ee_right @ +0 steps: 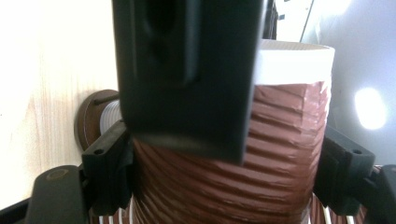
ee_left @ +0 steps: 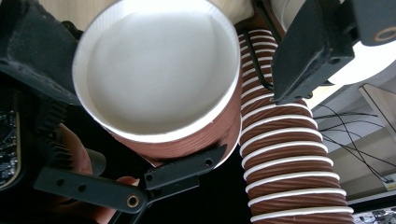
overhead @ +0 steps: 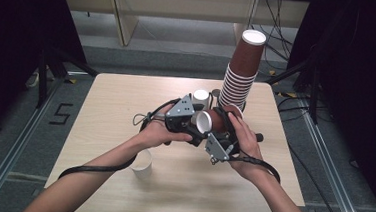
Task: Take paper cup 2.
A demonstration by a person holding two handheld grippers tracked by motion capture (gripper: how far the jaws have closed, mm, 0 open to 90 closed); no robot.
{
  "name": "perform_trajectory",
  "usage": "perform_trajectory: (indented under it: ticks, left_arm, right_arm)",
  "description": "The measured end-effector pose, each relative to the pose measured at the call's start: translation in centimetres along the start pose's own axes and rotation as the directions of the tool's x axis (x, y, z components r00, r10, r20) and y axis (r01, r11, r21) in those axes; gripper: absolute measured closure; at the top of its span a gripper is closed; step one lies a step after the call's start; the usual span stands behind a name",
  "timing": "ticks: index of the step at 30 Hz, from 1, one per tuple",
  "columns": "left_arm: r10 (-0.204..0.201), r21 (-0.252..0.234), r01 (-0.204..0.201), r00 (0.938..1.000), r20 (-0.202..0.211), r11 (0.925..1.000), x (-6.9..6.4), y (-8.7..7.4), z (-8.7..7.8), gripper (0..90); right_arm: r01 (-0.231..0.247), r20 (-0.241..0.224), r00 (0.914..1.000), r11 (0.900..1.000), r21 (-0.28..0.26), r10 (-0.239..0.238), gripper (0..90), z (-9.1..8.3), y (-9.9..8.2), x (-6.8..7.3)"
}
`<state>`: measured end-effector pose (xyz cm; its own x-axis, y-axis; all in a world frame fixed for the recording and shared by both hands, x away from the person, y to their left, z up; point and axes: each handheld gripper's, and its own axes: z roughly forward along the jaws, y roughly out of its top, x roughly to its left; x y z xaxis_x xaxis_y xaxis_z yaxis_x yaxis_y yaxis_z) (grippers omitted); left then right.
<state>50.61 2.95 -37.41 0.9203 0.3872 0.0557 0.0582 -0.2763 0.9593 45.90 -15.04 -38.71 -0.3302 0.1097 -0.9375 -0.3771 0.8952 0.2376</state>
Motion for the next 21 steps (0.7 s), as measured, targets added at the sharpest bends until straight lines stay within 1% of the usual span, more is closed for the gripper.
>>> perform_trajectory:
  ticks: [1, 2, 3, 4, 5, 6, 10, 11, 12, 13, 14, 15, 17, 18, 21]
  left_arm:
    - [0.002, 0.002, -0.002, 1.0000, 0.001, 1.0000, -0.01, 0.02, 0.08, 5.8]
    - [0.006, 0.005, -0.006, 1.0000, 0.001, 1.0000, -0.02, 0.04, 0.14, 6.3]
    - [0.007, 0.005, -0.007, 1.0000, 0.001, 1.0000, -0.03, 0.06, 0.22, 7.0]
    - [0.006, 0.003, -0.006, 1.0000, 0.001, 1.0000, -0.06, 0.07, 0.28, 7.4]
    - [0.007, 0.001, -0.007, 1.0000, 0.001, 1.0000, -0.07, 0.08, 0.37, 8.0]
    - [0.007, 0.002, -0.007, 1.0000, 0.001, 1.0000, -0.10, 0.09, 0.41, 8.9]
    - [0.013, 0.002, -0.013, 0.9999, -0.002, 0.9999, -0.13, 0.20, 0.57, 10.7]
    - [0.013, 0.001, -0.013, 0.9999, -0.003, 0.9999, -0.12, 0.23, 0.59, 10.8]
    - [0.010, 0.001, -0.010, 0.9999, -0.005, 0.9999, -0.09, 0.25, 0.64, 11.2]
    - [0.010, 0.001, -0.010, 0.9999, -0.006, 1.0000, -0.09, 0.26, 0.68, 11.7]
    - [0.011, 0.000, -0.011, 0.9999, -0.005, 0.9999, -0.08, 0.27, 0.73, 12.0]
    - [0.011, 0.000, -0.011, 0.9999, -0.004, 0.9999, -0.08, 0.27, 0.76, 12.4]
    - [0.011, 0.002, -0.011, 0.9999, -0.004, 0.9999, -0.10, 0.26, 0.82, 13.1]
    - [0.011, 0.003, -0.011, 0.9999, -0.003, 0.9999, -0.11, 0.25, 0.85, 13.5]
    - [0.010, 0.005, -0.010, 0.9999, -0.005, 0.9999, -0.07, 0.21, 0.90, 14.0]
  right_arm:
    - [-0.020, 0.007, 0.9998, 0.9998, 0.008, 0.020, 20.7, -0.05, 0.01, 0.10]
    - [-0.017, 0.008, 0.9998, 0.9998, 0.007, 0.017, 20.7, -0.04, 0.05, 0.08]
    - [0.016, 0.004, 0.9999, 0.9998, -0.009, -0.016, 20.7, 0.08, 0.09, -0.13]
    - [0.000, 0.002, 1.0000, 1.0000, -0.007, 0.000, 20.7, 0.09, 0.11, -0.02]
    - [-0.004, 0.002, 1.0000, 1.0000, -0.001, 0.004, 20.7, 0.00, 0.22, 0.02]
    - [0.002, 0.004, 1.0000, 1.0000, -0.007, -0.002, 20.7, 0.03, 0.28, -0.02]
    - [0.016, 0.009, 0.9998, 0.9999, -0.004, -0.016, 20.7, 0.05, 0.40, -0.06]
    - [-0.003, 0.007, 1.0000, 1.0000, 0.002, 0.003, 20.7, 0.01, 0.40, 0.06]
    - [0.012, 0.009, 0.9999, 0.9999, -0.011, -0.012, 20.7, 0.13, 0.37, -0.03]
    - [0.014, 0.012, 0.9998, 0.9998, -0.016, -0.014, 20.7, 0.21, 0.39, 0.00]
    - [0.011, 0.011, 0.9999, 0.9999, -0.005, -0.011, 20.7, 0.09, 0.46, 0.01]
    - [0.028, 0.011, 0.9996, 0.9996, -0.002, -0.028, 20.7, 0.08, 0.53, -0.08]
    - [0.033, 0.006, 0.9995, 0.9994, -0.011, -0.033, 20.7, 0.17, 0.55, -0.10]
    - [0.019, 0.006, 0.9998, 0.9998, -0.007, -0.019, 20.7, 0.15, 0.55, -0.01]
    - [0.014, 0.010, 0.9998, 0.9999, -0.002, -0.014, 20.7, 0.15, 0.62, 0.09]
